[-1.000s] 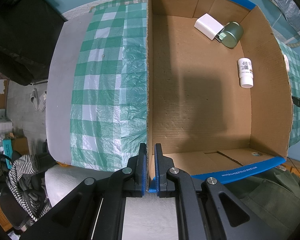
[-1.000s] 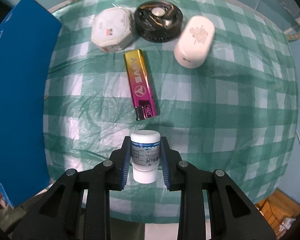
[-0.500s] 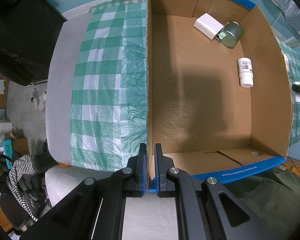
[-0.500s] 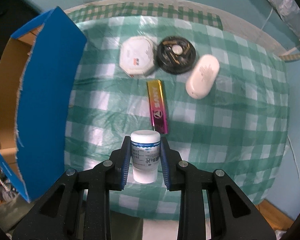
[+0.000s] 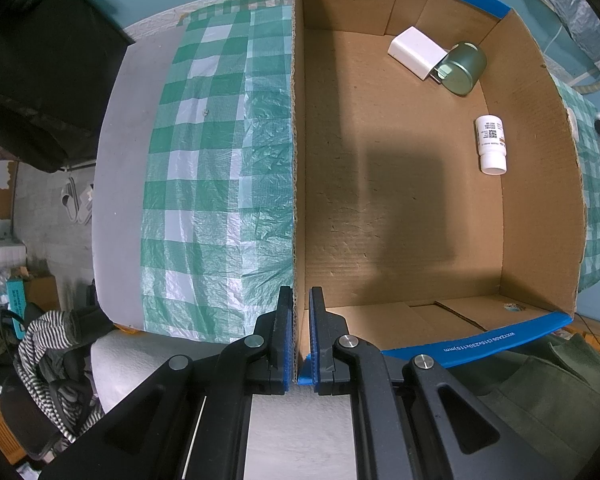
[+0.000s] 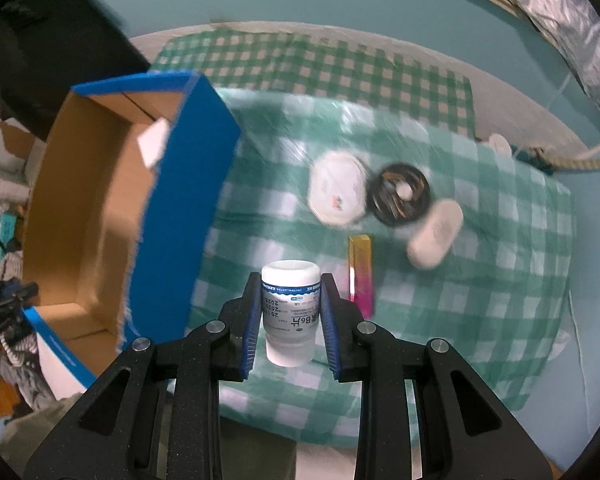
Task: Organize rigid objects
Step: 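Carry the small pill bottle with the right gripper over the box, then open the right gripper to release the small bottle into the box, then move the right gripper back to the pink-gold SANY lighter, then grasp the SANY lighter with the right gripper and lift, then carry the lighter with the right gripper over the box, then open the right gripper to drop the lighter into the box, then move the right gripper back toward the white oval case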
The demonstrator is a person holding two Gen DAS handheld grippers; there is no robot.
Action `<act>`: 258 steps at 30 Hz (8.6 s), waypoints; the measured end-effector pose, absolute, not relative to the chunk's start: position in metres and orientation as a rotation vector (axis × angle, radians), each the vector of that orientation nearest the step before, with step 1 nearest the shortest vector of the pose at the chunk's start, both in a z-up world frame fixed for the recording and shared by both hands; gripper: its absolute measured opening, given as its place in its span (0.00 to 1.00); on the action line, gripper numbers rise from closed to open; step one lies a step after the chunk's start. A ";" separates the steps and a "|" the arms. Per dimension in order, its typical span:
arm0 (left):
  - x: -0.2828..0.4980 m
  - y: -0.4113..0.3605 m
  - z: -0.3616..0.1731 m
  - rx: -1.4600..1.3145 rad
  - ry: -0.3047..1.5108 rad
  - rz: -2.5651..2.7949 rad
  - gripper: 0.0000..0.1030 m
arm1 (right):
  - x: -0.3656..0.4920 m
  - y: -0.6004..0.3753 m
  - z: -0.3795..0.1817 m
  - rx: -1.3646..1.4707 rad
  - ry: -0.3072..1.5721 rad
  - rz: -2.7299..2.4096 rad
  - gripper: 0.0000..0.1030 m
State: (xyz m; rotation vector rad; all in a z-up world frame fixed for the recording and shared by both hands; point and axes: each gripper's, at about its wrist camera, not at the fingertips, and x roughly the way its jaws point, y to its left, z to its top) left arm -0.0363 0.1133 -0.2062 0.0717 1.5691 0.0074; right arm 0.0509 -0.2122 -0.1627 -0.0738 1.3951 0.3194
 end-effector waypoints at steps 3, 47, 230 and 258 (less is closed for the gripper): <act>-0.036 0.113 -0.206 0.071 1.569 0.007 0.06 | 0.060 -0.198 -0.153 -0.091 1.376 0.345 0.26; -0.035 0.113 -0.206 0.078 1.567 0.005 0.06 | 0.099 -0.078 -0.171 -0.229 1.400 0.528 0.26; -0.035 0.111 -0.205 0.077 1.561 -0.013 0.07 | 0.080 -0.061 -0.188 -0.361 1.461 0.571 0.21; -0.035 0.111 -0.205 0.082 1.560 -0.012 0.07 | 0.071 -0.107 -0.127 -0.345 1.363 0.539 0.53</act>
